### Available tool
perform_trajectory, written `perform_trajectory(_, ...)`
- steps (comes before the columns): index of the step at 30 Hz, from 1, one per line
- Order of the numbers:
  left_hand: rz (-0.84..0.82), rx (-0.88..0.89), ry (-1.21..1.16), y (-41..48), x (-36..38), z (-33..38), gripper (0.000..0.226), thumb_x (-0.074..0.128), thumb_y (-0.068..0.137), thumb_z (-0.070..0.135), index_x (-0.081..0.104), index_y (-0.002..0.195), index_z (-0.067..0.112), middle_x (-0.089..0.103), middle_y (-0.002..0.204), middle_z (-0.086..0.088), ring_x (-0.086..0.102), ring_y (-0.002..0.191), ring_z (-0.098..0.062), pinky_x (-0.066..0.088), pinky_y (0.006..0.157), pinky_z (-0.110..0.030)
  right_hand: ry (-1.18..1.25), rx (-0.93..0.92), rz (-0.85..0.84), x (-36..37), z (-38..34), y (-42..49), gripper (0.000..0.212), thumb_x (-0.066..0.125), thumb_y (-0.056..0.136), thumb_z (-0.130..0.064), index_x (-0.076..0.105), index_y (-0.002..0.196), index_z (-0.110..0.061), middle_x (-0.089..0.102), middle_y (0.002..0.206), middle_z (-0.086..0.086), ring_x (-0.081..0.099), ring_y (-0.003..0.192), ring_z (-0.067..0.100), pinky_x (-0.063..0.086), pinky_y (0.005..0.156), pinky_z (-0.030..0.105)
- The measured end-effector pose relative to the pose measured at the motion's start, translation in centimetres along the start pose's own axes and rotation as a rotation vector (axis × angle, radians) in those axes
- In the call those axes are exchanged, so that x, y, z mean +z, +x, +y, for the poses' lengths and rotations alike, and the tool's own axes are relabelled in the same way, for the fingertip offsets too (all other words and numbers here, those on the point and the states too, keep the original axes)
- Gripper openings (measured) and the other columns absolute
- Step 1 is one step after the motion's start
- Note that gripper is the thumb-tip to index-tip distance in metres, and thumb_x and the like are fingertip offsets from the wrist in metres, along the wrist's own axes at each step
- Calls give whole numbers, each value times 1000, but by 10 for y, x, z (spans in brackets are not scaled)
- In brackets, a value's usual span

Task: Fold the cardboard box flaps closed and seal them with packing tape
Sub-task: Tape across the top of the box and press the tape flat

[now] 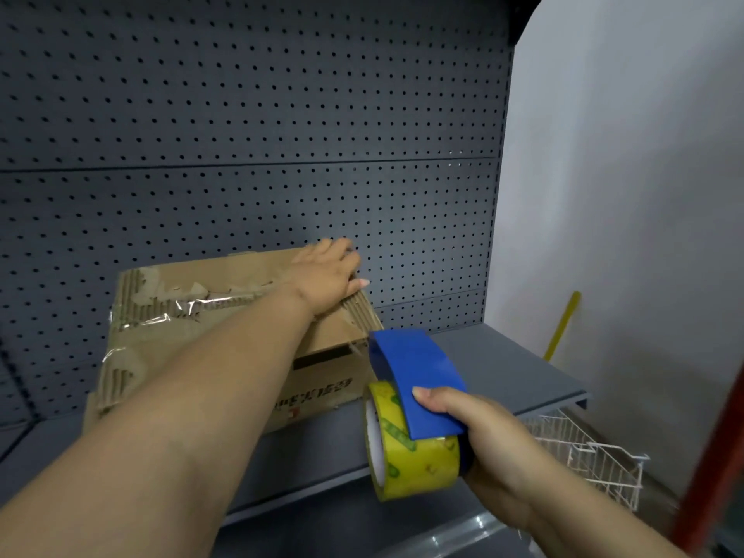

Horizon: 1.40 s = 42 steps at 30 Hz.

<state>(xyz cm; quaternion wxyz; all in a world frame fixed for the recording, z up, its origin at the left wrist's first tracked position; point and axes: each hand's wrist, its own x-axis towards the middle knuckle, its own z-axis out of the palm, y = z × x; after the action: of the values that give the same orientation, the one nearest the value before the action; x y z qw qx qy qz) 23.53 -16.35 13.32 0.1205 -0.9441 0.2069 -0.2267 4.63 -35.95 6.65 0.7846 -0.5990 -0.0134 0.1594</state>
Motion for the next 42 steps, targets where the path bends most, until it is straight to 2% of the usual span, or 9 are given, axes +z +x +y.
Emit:
perform_trajectory(6,-17,7,-53,-15,-10,20,33,31,98,36,51,115,16,53,119,-9,49,106,-27,40,83,-34,28,11,14,-4,1,4,37,77,55,-23,71,87,-8,74,78,11,68,62,24,53,64,33)
perform_trajectory(9,-141,-40,3,-24,-15,27,38,26,97,45,43,126,27,46,137,-7,44,123,-27,36,97,-39,42,24,22,-5,-1,6,18,69,75,-23,69,88,-10,73,73,8,67,60,22,53,63,32)
perform_trajectory(14,-257,-73,7,-34,-16,34,48,19,97,49,30,141,32,3,159,1,10,145,-21,14,115,-44,-29,-15,79,-6,-1,9,41,75,70,-28,66,102,-2,73,86,14,68,69,28,55,68,40)
perform_trajectory(18,-197,-51,-103,-38,-6,35,48,22,99,42,30,143,25,12,158,3,10,145,-21,17,116,-40,-139,-107,167,-8,2,7,49,76,72,-20,53,114,-8,70,89,9,68,66,21,53,54,29)
perform_trajectory(22,-191,-36,-166,-42,-1,33,43,20,99,42,34,139,34,14,157,4,9,145,-21,13,116,-45,-281,-262,254,-9,12,8,63,66,77,-14,43,130,-36,63,113,2,65,85,17,54,70,28)
perform_trajectory(25,-186,-47,-178,-42,-1,35,40,21,100,40,42,134,35,14,157,2,7,146,-22,10,116,-46,-497,-307,262,-5,19,7,62,66,76,-32,42,133,-40,54,122,-5,59,91,10,50,73,21)
perform_trajectory(28,-181,-56,-198,-40,0,36,40,21,100,39,44,131,34,15,157,2,6,146,-22,8,115,-46,-727,-296,305,2,29,10,98,73,57,-60,24,139,-40,46,122,0,52,111,19,46,89,30)
perform_trajectory(36,-195,-60,-224,-40,1,36,39,20,100,39,45,130,32,14,157,2,4,146,-20,6,115,-44,-1170,-331,397,0,29,13,95,57,71,-56,2,146,-37,31,110,2,54,81,27,44,65,32)
perform_trajectory(42,-215,-73,-223,-41,0,38,41,19,100,40,42,132,31,11,158,2,2,146,-20,5,116,-44,-1318,-291,365,1,27,10,105,52,68,-71,-11,145,-36,30,108,3,53,82,25,42,66,32)
